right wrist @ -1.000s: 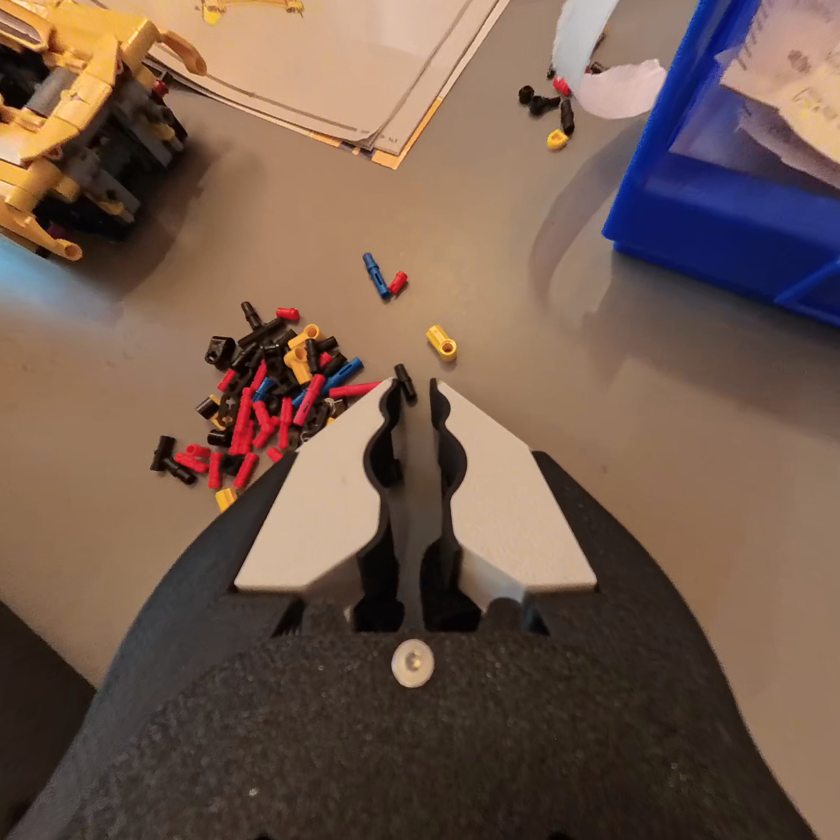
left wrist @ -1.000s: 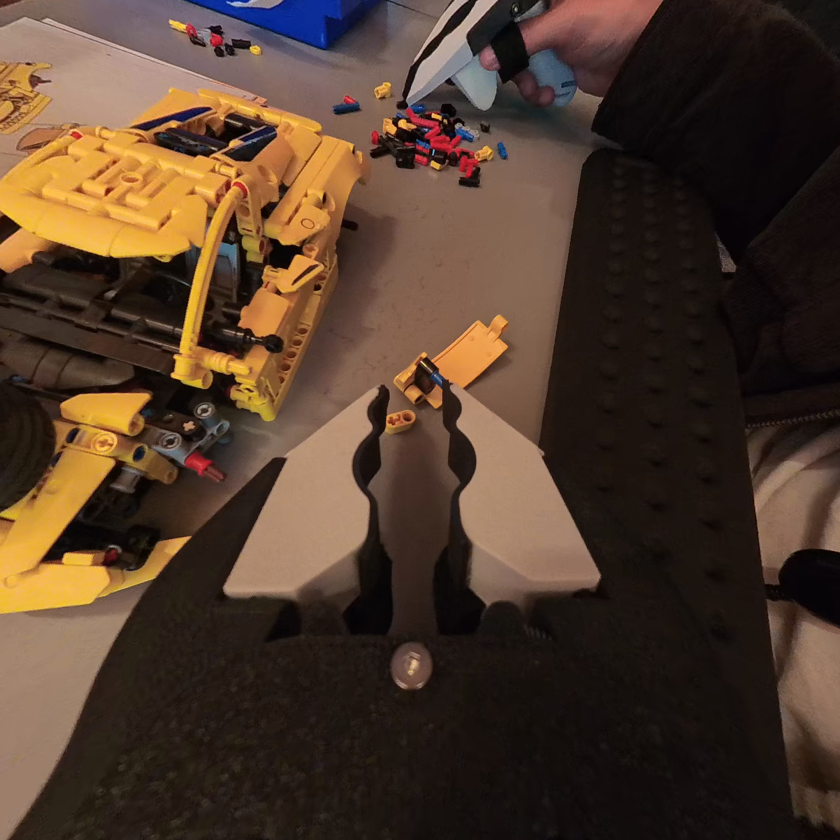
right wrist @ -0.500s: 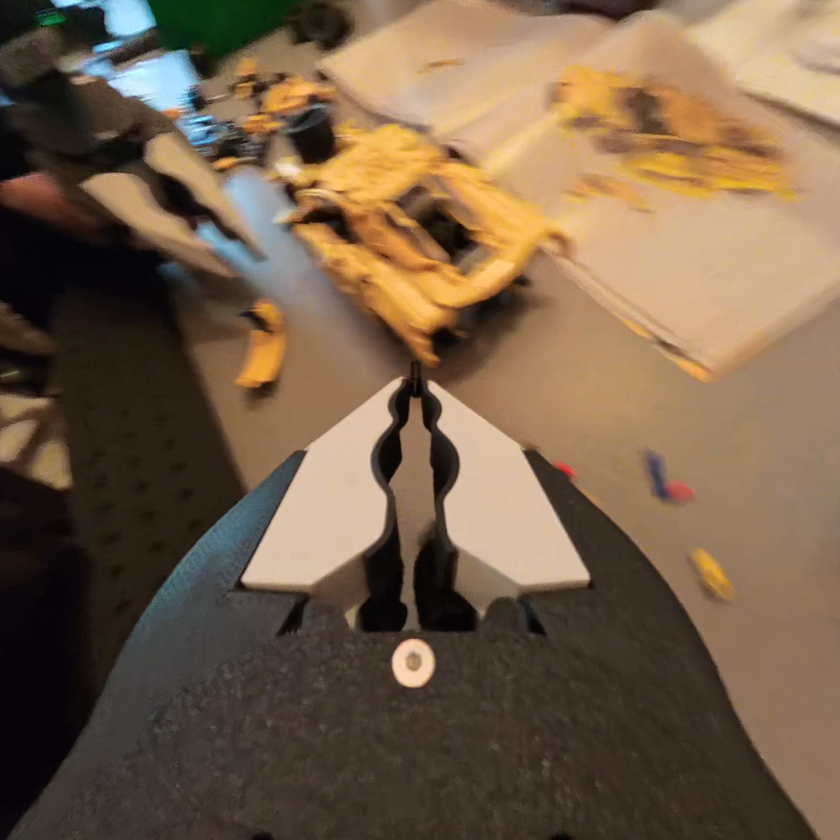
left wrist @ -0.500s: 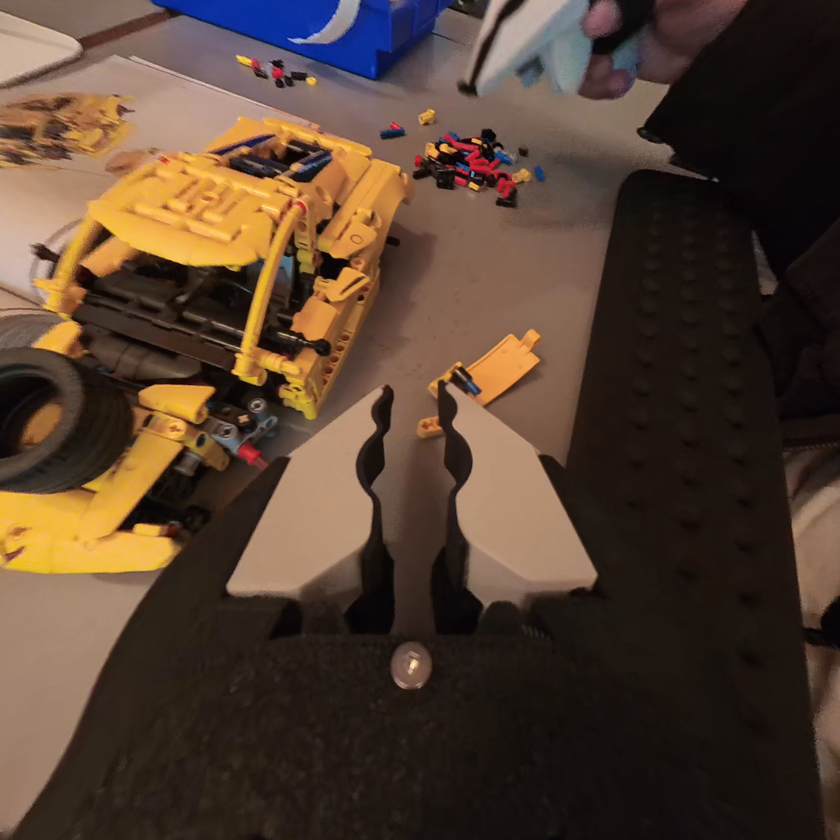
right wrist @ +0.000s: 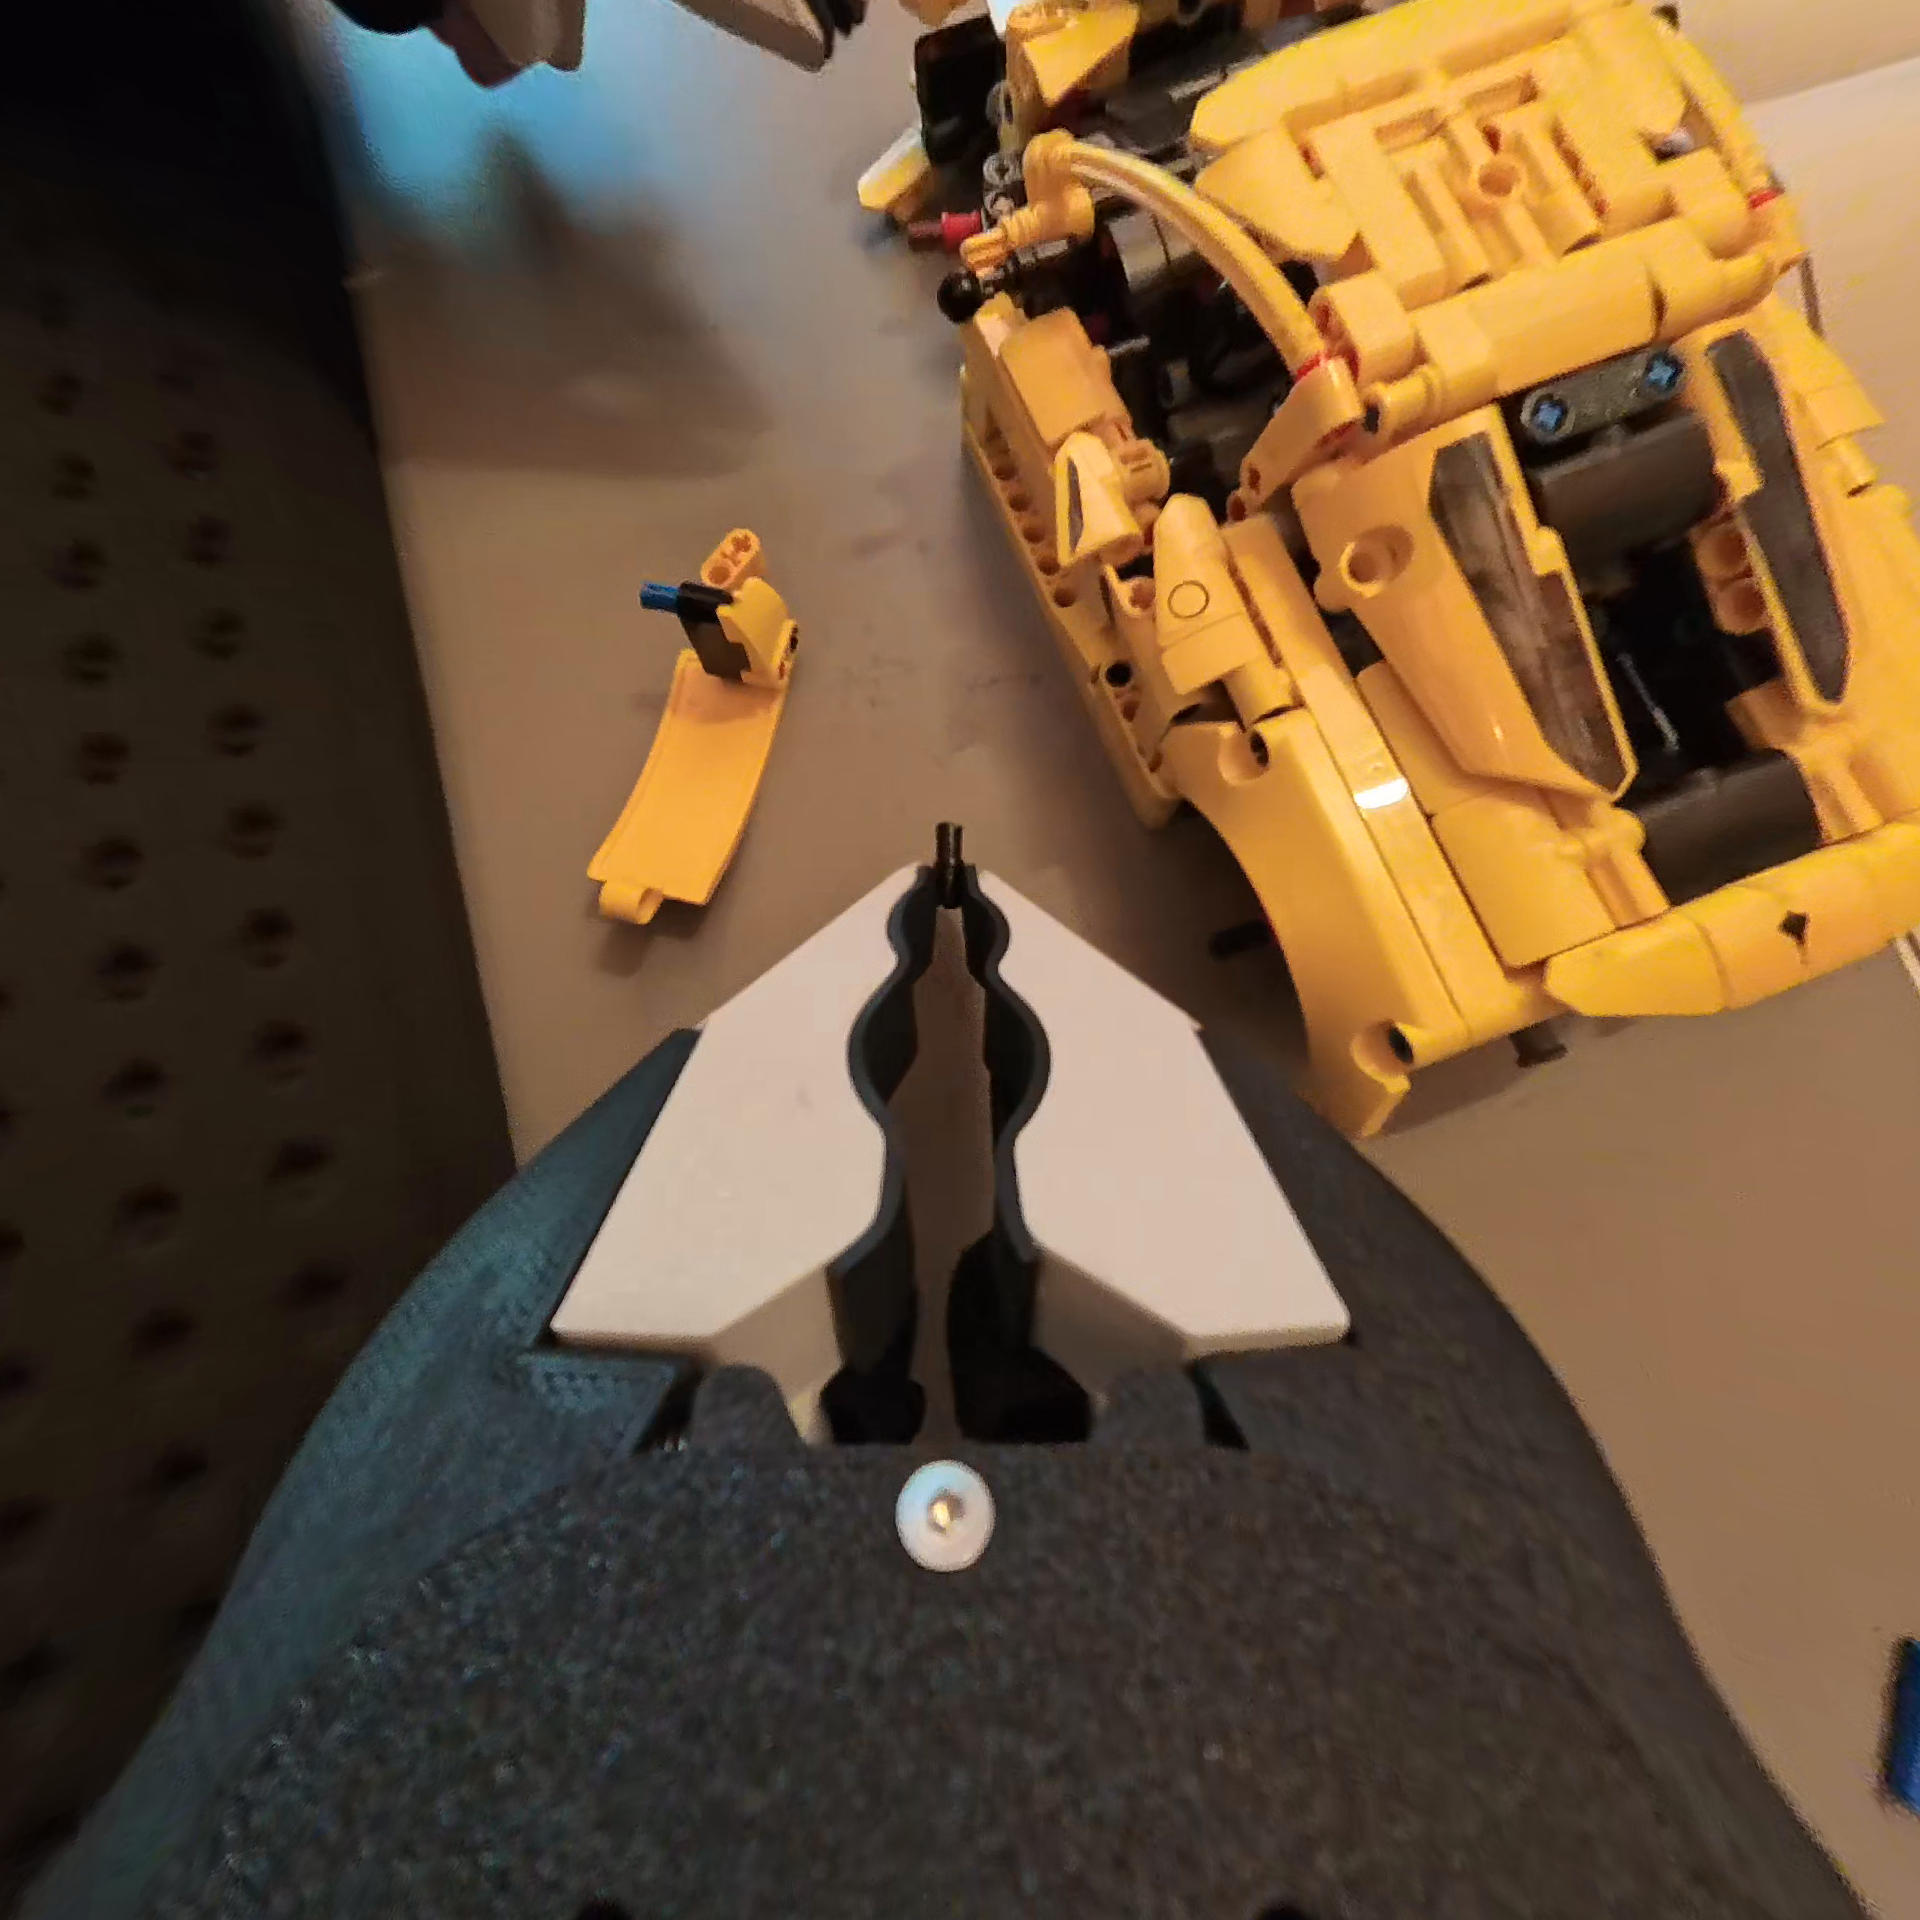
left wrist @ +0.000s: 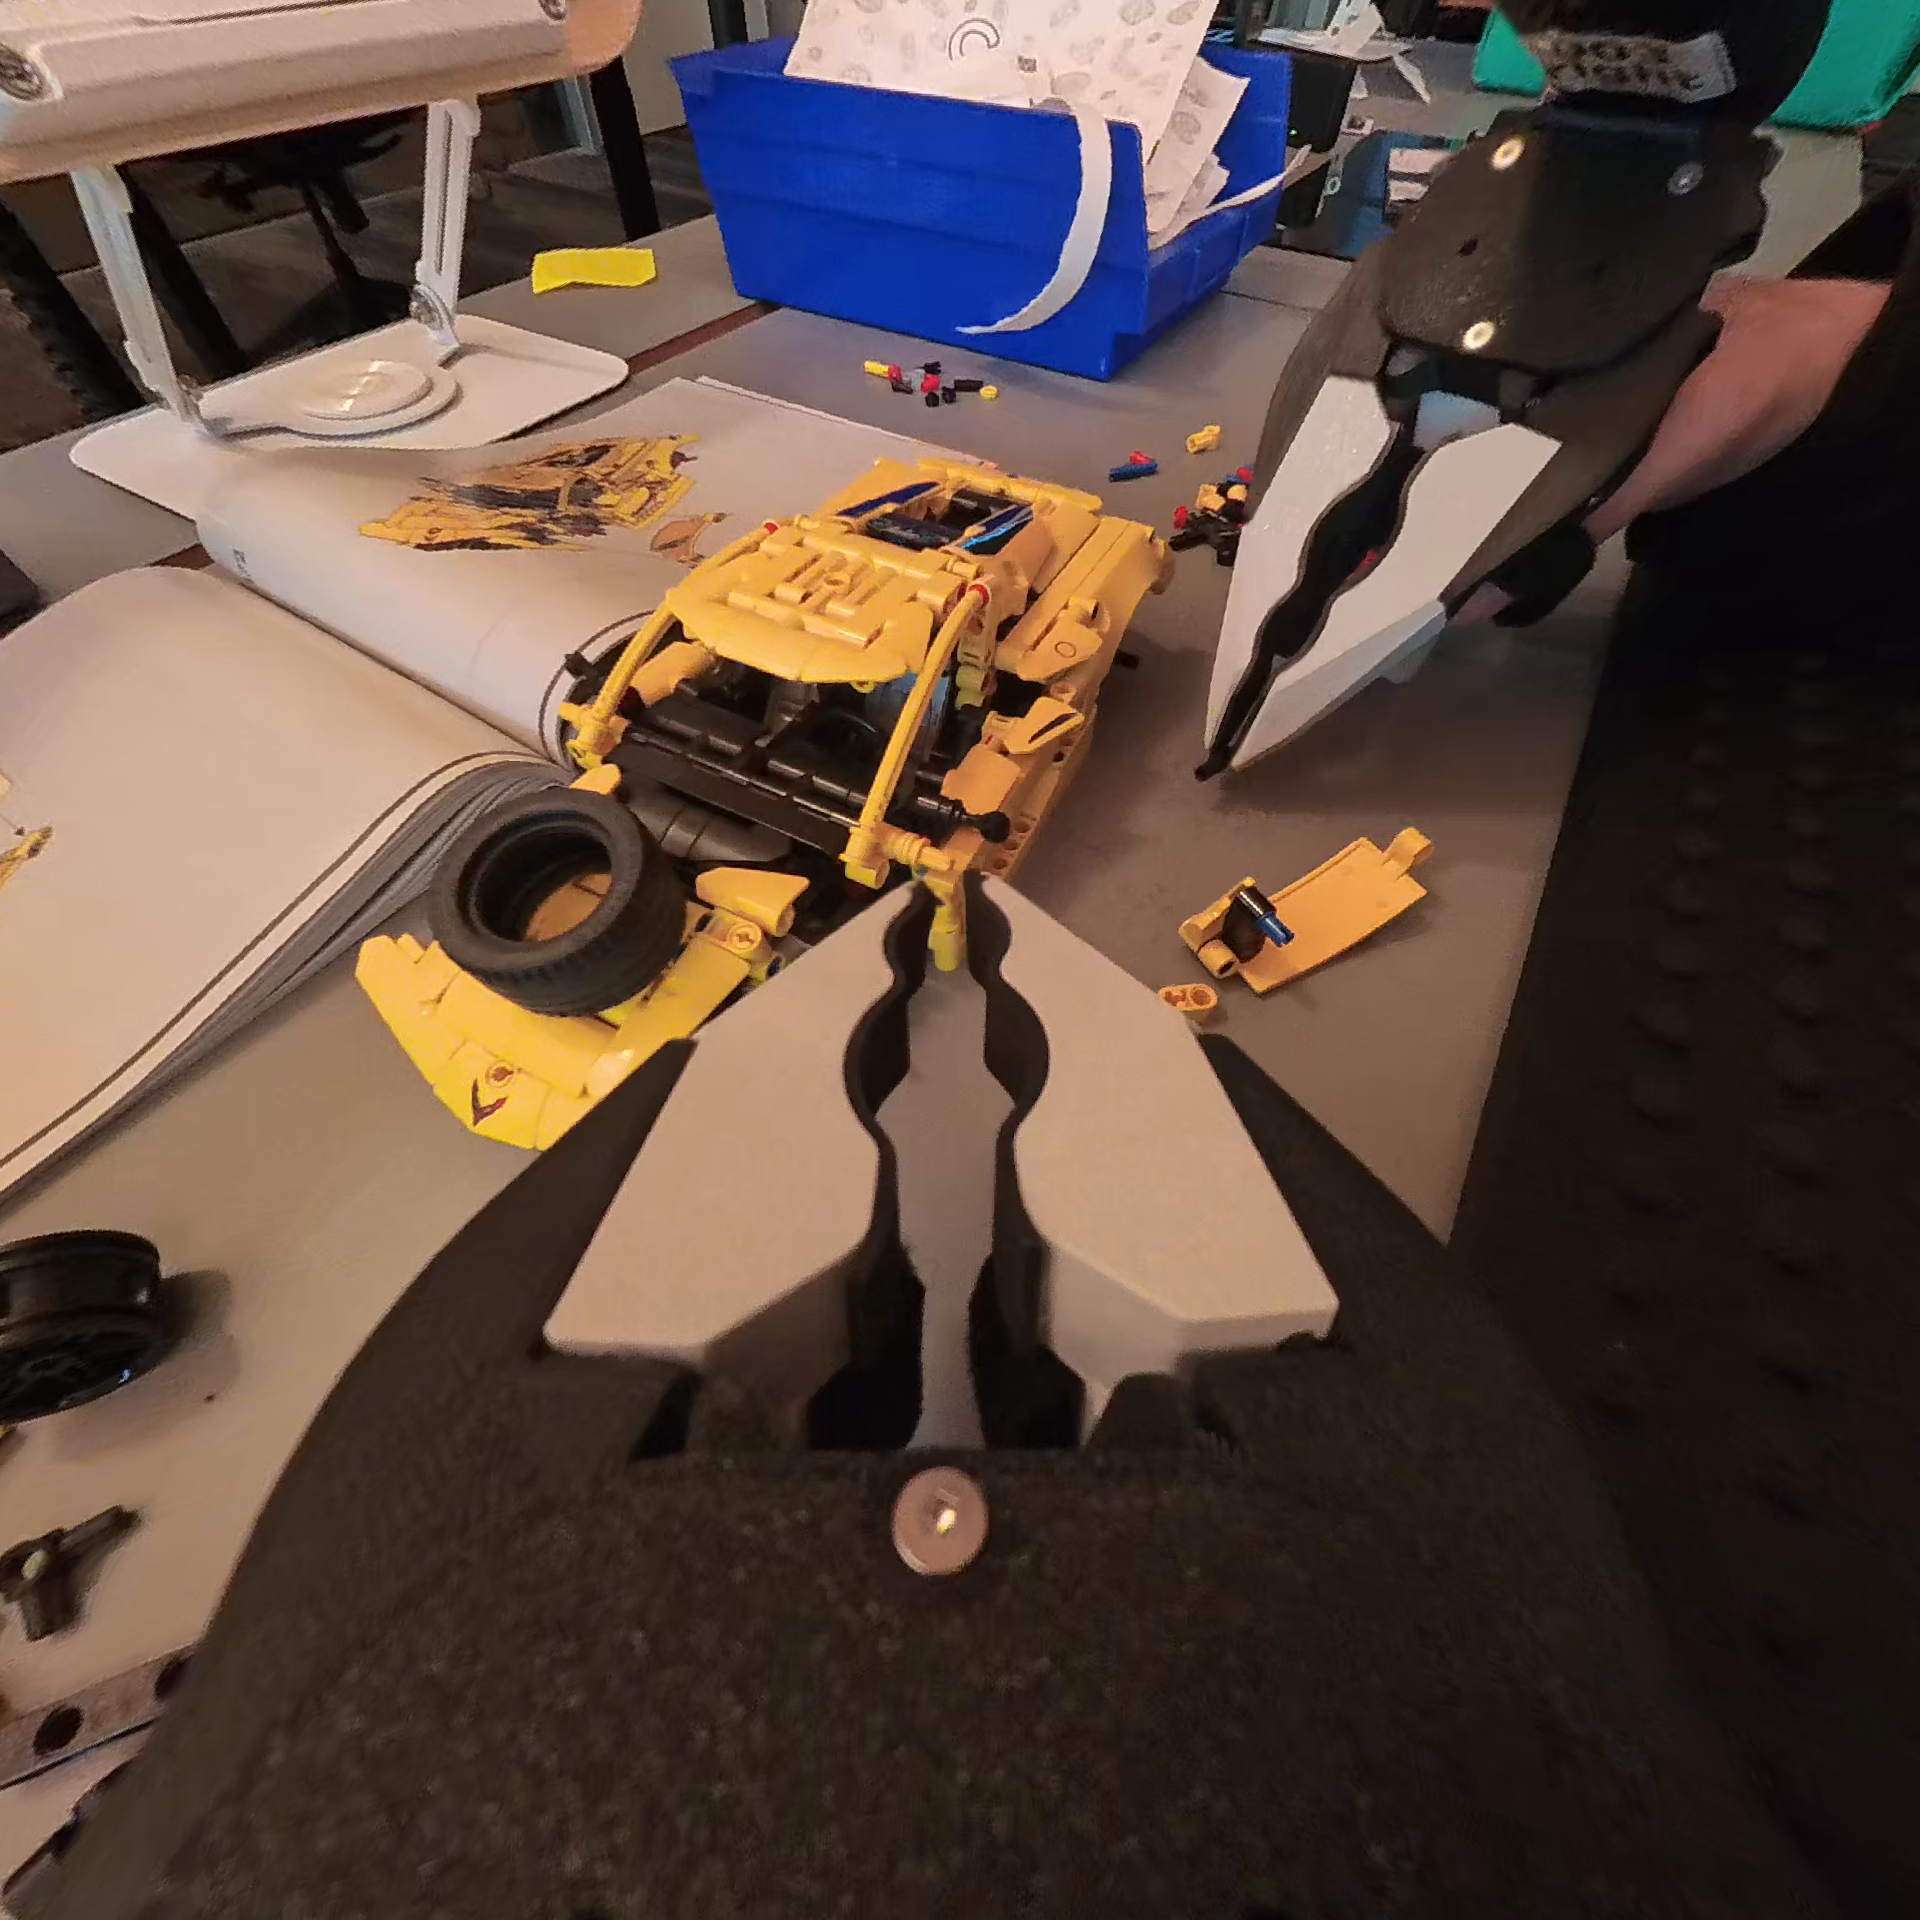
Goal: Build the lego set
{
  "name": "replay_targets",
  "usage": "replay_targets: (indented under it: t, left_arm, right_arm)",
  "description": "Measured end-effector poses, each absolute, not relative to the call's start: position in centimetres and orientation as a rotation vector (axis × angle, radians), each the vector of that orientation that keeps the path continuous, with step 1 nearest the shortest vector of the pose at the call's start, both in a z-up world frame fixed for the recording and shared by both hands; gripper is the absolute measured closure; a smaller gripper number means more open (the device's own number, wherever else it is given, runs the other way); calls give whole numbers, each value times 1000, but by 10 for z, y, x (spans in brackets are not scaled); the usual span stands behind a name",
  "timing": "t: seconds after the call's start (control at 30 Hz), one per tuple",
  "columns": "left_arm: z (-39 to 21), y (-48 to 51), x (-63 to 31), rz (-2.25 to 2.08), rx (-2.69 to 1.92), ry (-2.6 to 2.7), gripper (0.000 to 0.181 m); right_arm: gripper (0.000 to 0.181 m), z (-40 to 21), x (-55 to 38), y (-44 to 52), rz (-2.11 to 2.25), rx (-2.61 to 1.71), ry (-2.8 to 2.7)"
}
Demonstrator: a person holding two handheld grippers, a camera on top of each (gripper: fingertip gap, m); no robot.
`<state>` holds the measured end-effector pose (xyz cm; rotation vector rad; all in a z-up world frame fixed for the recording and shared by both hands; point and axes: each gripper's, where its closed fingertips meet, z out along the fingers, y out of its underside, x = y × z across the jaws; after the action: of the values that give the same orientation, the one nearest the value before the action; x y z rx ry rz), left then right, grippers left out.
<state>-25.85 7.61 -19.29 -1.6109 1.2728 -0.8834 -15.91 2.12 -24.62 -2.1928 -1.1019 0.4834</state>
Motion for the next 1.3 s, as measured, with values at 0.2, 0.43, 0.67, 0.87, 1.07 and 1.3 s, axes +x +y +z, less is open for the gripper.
replay_targets:
  t: [0.2,0.43,0.67,0.87,1.07,1.3]
  left_arm:
    - [-194,66,-255,-923,-1588,1312,175]
    - [-221,36,-248,-1026,-1689,1492,172]
    - [-240,18,-246,-954,-1703,1668,155]
    - [-250,17,-239,-838,-1696,1725,155]
    - [-253,27,-237,-703,-1657,1727,168]
    - [-205,11,-233,-796,-1362,1649,169]
  right_arm:
    - [178,-253,-163,16,504,-2204,-1113]
    - [176,-256,-167,14,528,-2214,-1105]
    - [168,-231,-181,22,586,-2098,-1031]
    - [167,-218,-219,23,625,-1985,-1069]
    - [167,-211,-213,33,693,-1988,-942]
    - [154,-193,-230,15,1117,-2002,-835]
